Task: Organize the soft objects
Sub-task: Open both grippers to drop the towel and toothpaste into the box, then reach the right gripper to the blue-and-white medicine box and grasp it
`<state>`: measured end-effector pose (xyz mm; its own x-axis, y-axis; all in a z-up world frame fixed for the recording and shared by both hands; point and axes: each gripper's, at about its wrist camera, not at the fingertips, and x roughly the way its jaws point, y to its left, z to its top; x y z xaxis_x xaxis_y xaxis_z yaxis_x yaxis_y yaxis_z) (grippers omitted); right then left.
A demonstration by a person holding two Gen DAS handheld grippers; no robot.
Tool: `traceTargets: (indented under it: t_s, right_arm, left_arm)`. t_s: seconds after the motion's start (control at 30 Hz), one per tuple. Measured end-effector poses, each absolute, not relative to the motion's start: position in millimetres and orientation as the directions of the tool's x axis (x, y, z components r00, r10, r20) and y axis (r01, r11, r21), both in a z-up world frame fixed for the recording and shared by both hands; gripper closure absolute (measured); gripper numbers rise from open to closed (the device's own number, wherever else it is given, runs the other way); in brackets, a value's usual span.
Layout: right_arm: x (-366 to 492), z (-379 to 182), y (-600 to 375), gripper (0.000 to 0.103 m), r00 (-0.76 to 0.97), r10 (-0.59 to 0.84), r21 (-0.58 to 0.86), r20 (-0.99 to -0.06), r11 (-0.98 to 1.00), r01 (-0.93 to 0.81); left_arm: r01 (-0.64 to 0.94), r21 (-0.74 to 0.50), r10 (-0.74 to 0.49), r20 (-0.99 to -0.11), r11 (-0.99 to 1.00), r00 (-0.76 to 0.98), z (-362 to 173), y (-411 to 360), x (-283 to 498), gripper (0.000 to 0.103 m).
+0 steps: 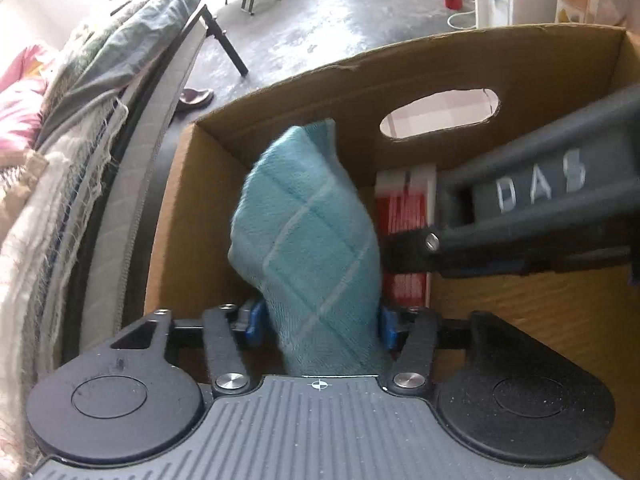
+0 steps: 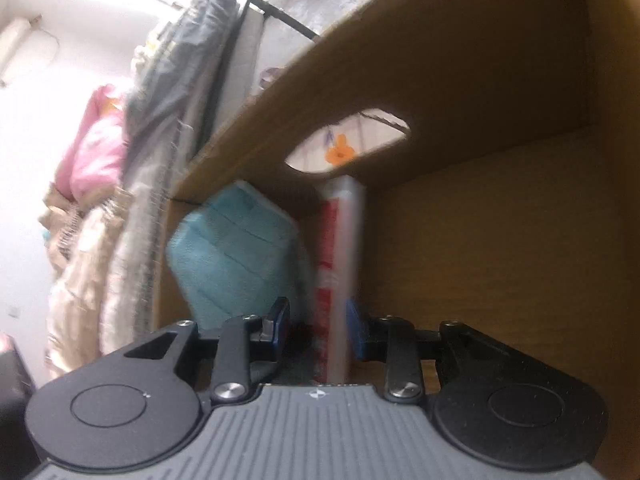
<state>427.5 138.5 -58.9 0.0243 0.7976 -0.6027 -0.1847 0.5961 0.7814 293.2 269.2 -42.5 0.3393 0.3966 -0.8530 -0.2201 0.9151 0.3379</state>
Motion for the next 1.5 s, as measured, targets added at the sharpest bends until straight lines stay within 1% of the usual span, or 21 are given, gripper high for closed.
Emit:
traceTargets:
  t_s: [0.03, 0.07, 0.17, 0.33, 0.4, 0.47, 0.53, 0.67, 0.9, 0.97, 1.1, 1.17, 1.27, 1.33, 1.4, 1.5]
  right_arm:
    - [428.2, -55.2, 139.0, 0.068, 0.030, 0.802, 0.784, -0.597, 0.591, -0.192]
    - [427.8, -51.0, 137.9, 0.068, 0.040, 0.804, 0.783, -0.593, 0.588, -0.200]
    - [426.6, -43.4, 134.0, 0.067, 0.042, 0.814, 0.789, -0.580, 0.574, -0.219]
    - [426.9, -39.0, 119.5, 0.066, 0.046, 0.834, 0.814, -0.549, 0.547, -0.197]
    - [425.3, -37.5, 112.2, 0.064, 0.054, 0.841, 0.822, -0.538, 0.537, -0.188]
    - [424.5, -32.5, 103.8, 0.059, 0.060, 0.851, 0.832, -0.522, 0.523, -0.184]
    - [421.4, -26.0, 94.9, 0.058, 0.058, 0.869, 0.850, -0.491, 0.493, -0.186]
    - [407.1, -3.0, 72.1, 0.052, 0.076, 0.891, 0.862, -0.448, 0.453, -0.227]
    - [375.4, 37.8, 18.6, 0.050, 0.100, 0.926, 0.878, -0.365, 0.378, -0.294]
    - [361.2, 49.6, -3.3, 0.048, 0.107, 0.936, 0.880, -0.336, 0.352, -0.318]
    - [330.3, 65.9, -50.1, 0.046, 0.113, 0.951, 0.878, -0.289, 0.310, -0.365]
    - [312.3, 72.1, -75.4, 0.041, 0.120, 0.957, 0.874, -0.264, 0.290, -0.391]
    - [282.0, 77.4, -121.0, 0.038, 0.150, 0.959, 0.856, -0.239, 0.281, -0.434]
    - [264.1, 76.9, -150.8, 0.035, 0.177, 0.957, 0.848, -0.229, 0.285, -0.447]
    - [243.9, 72.8, -188.4, 0.030, 0.221, 0.950, 0.842, -0.220, 0.299, -0.449]
    - [215.8, 57.0, -249.9, 0.028, 0.319, 0.921, 0.836, -0.222, 0.348, -0.423]
  left_arm:
    - [-0.218, 0.345, 0.403, -0.849, 0.913, 0.342, -41.4, 267.5, 293.3, 0.028]
    - [-0.223, 0.356, 0.416, -0.841, 0.907, 0.347, -39.4, 265.6, 292.9, 0.026]
    - [-0.239, 0.379, 0.446, -0.811, 0.894, 0.380, -30.3, 261.1, 290.4, 0.025]
    - [-0.276, 0.353, 0.440, -0.804, 0.894, 0.399, -17.2, 262.6, 284.5, 0.024]
    - [-0.290, 0.346, 0.442, -0.799, 0.892, 0.407, -11.8, 261.2, 280.7, 0.024]
    - [-0.304, 0.334, 0.440, -0.798, 0.892, 0.413, -8.3, 263.1, 277.6, 0.023]
    - [-0.315, 0.303, 0.419, -0.803, 0.899, 0.423, -1.5, 263.1, 272.4, 0.022]
    - [-0.352, 0.207, 0.361, -0.813, 0.913, 0.457, 18.1, 266.8, 255.9, 0.022]
    - [-0.396, 0.075, 0.298, -0.786, 0.915, 0.541, 63.3, 258.7, 208.7, 0.021]
    - [-0.393, 0.040, 0.277, -0.773, 0.919, 0.571, 75.4, 252.9, 191.8, 0.021]
    - [-0.359, -0.015, 0.229, -0.744, 0.933, 0.628, 94.9, 231.6, 155.7, 0.019]
    - [-0.320, -0.030, 0.198, -0.727, 0.947, 0.657, 101.6, 215.0, 136.4, 0.019]
    - [-0.253, -0.056, 0.140, -0.709, 0.966, 0.692, 106.1, 188.1, 109.2, 0.018]
    - [-0.202, -0.093, 0.082, -0.693, 0.975, 0.717, 106.2, 169.8, 90.1, 0.014]
    - [-0.152, -0.132, 0.024, -0.673, 0.980, 0.739, 102.1, 151.2, 70.9, 0.013]
    - [-0.091, -0.173, -0.047, -0.659, 0.981, 0.751, 85.9, 125.0, 53.7, 0.012]
